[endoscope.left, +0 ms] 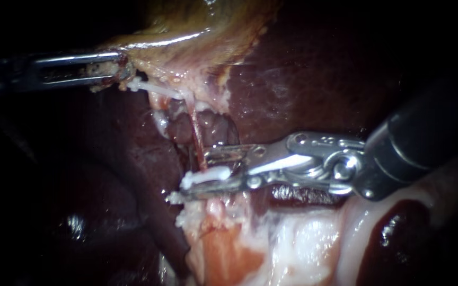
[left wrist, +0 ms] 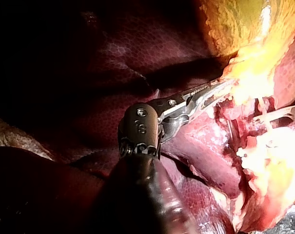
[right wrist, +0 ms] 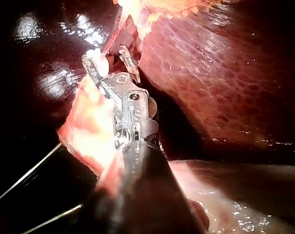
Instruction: Going back second clip right tube
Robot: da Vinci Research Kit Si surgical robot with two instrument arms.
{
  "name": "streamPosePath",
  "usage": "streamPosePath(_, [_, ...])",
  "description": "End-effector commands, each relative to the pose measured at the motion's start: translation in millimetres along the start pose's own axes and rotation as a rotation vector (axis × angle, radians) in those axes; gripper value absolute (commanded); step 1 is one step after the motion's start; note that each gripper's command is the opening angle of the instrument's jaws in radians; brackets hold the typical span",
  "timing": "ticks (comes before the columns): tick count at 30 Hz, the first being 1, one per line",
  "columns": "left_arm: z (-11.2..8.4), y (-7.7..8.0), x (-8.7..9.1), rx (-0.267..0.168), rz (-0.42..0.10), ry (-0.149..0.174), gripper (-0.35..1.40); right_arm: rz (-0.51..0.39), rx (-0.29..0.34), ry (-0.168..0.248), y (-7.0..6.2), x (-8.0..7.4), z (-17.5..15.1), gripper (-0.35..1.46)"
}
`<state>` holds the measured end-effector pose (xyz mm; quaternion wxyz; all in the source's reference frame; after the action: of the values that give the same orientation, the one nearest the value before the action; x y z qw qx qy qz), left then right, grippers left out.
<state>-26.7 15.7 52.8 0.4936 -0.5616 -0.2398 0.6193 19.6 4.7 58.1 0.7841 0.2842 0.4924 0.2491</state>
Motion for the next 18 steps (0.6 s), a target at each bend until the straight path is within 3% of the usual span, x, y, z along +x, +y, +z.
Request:
streamPosePath(1, [0.0,0.0,0.0,-0.001,0.000,0.000,-0.35,-0.031,0.004,-0.001,-0.2,0.0,-0.7,0.50])
streamPosePath(6, [-0.1,0.1,0.0,-0.001,0.000,0.000,-0.35,-0.131,0.021,-0.001,-1.0,-0.3,-5.6,0.50])
streamPosePath(10, [-0.1,0.1,0.0,0.000,0.000,0.000,-0.35,-0.199,0.013,0.008,-0.9,-0.1,-9.9,0.50])
streamPosePath(18, [0.3,0.1,-0.5,0.002,0.009,0.002,-0.35,-0.244,0.006,0.005,-0.6,-0.5,-13.4,0.50])
